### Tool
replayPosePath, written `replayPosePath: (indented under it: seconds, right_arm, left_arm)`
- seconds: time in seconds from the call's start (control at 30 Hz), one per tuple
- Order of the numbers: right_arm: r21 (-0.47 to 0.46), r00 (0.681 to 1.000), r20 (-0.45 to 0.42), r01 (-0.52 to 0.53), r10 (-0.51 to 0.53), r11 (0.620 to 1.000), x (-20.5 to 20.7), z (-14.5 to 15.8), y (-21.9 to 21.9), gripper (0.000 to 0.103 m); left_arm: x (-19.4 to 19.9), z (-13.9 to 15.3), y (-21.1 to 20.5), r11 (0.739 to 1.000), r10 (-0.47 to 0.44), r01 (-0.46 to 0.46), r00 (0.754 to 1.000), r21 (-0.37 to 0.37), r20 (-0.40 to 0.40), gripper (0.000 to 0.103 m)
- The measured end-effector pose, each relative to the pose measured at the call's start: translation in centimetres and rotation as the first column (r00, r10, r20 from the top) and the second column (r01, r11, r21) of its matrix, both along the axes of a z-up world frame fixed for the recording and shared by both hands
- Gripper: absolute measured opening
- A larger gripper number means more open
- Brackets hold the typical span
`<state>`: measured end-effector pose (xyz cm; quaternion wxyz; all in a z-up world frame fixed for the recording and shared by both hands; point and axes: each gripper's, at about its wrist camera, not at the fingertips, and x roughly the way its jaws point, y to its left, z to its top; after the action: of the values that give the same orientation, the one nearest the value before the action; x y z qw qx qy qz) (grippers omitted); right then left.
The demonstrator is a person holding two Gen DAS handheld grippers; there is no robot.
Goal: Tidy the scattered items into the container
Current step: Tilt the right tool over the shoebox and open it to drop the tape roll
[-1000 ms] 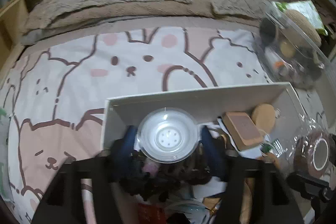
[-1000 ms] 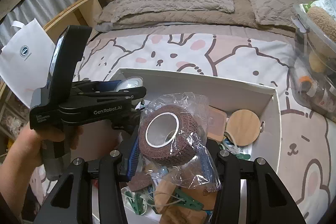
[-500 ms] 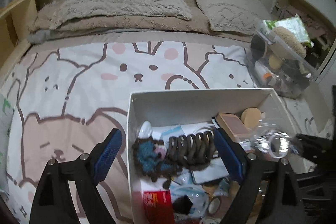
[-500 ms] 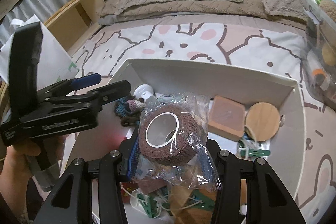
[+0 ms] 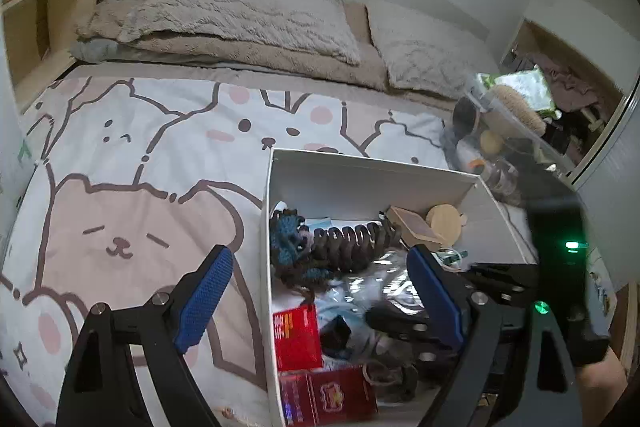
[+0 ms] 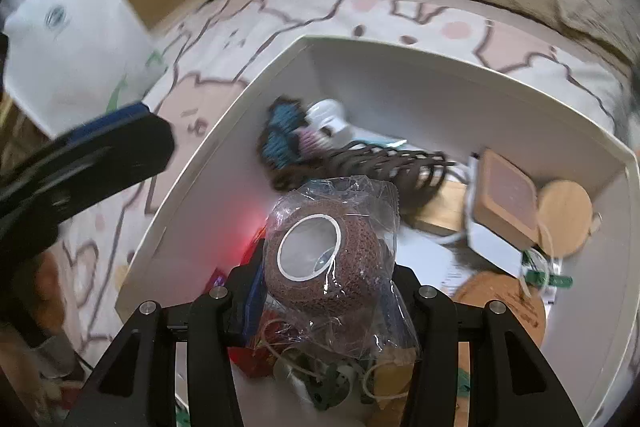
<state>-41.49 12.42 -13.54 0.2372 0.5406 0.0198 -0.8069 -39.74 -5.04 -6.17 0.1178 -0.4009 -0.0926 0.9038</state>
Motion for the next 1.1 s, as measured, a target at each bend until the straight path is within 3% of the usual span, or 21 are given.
replayPosePath:
  seconds: [0.17, 0.43, 0.77, 0.93, 1.0, 1.07, 1.1]
  right_arm:
    - [0.059, 0.994, 0.023, -0.110, 0.109, 0.992, 0.3, -0.5, -2.5, 0.050]
    - [0.193, 0.970, 0.057, -0.244, 0.237, 0.951, 0.3, -1.7, -5.6, 0.050]
    - [0.348, 0.946, 0.127, -0.323, 0.297, 0.880, -0.7, -3.7, -8.8, 0.050]
    - [0.413, 0.928, 0.103, -0.367, 0.358, 0.833, -0.6, -4.0, -10.0, 0.050]
    - [0.442, 0.918, 0.069, -0.380, 0.391, 0.813, -0.2, -3.7, -10.2, 0.054]
    - [0.470, 0.911, 0.023, -0.374, 0.412, 0.800, 0.3, -3.1, -10.1, 0.088]
    - [0.494, 0.908, 0.002, -0.366, 0.419, 0.789, 0.5, -2.9, -9.9, 0.093]
  left_arm:
    - [3.7, 0.8, -1.8, 0.995, 0.085, -0.091, 0.990, -0.046, -0.115, 0.089]
    - [9.1, 1.1, -5.6, 0.981, 0.182, -0.191, 0.959, -0.019, -0.218, 0.090]
    - [14.6, -0.5, -7.1, 0.972, 0.217, -0.232, 0.945, -0.033, -0.243, 0.091]
    - [15.8, -1.7, -6.7, 0.979, 0.186, -0.198, 0.961, -0.040, -0.205, 0.091]
    - [16.1, -2.1, -6.7, 0.980, 0.184, -0.196, 0.963, -0.042, -0.195, 0.091]
    - [16.4, -2.3, -6.8, 0.981, 0.184, -0.193, 0.967, -0.034, -0.178, 0.091]
    - [16.6, -2.4, -6.9, 0.980, 0.188, -0.196, 0.967, -0.026, -0.171, 0.091]
